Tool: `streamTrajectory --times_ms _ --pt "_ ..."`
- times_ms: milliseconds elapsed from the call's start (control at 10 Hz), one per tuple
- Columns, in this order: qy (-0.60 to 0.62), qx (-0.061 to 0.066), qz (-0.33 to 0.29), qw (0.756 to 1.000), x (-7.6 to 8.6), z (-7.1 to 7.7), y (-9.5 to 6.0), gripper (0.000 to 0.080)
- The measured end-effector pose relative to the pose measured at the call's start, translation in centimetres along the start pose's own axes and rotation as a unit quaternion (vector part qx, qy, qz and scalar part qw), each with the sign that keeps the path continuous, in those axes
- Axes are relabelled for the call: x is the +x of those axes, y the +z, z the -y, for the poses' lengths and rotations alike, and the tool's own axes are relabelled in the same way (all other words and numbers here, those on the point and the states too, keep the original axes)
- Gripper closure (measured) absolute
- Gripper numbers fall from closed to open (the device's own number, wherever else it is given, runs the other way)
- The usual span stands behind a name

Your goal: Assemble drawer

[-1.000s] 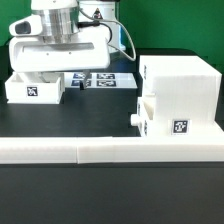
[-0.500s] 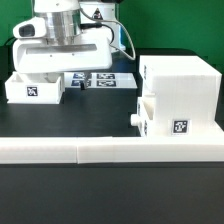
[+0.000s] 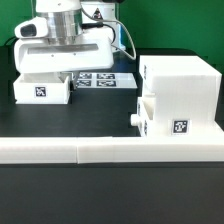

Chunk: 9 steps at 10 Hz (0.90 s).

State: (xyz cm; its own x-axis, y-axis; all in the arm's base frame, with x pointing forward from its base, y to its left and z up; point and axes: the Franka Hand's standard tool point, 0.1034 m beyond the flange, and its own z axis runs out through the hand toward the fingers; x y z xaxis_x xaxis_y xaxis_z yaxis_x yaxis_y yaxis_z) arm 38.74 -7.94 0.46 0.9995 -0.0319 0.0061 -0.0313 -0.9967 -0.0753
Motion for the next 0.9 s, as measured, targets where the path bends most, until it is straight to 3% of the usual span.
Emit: streamTrajectory --times_ms 700,800,900 --pt "0.006 0.002 0.002 1.000 0.4 0.4 -0.3 0.0754" --pt "0.011 0.011 0.009 1.000 1.9 2.0 -1.8 0.0754" --pt "-0.001 0.011 -0.003 1.000 3.7 3.0 -3.0 0.0754"
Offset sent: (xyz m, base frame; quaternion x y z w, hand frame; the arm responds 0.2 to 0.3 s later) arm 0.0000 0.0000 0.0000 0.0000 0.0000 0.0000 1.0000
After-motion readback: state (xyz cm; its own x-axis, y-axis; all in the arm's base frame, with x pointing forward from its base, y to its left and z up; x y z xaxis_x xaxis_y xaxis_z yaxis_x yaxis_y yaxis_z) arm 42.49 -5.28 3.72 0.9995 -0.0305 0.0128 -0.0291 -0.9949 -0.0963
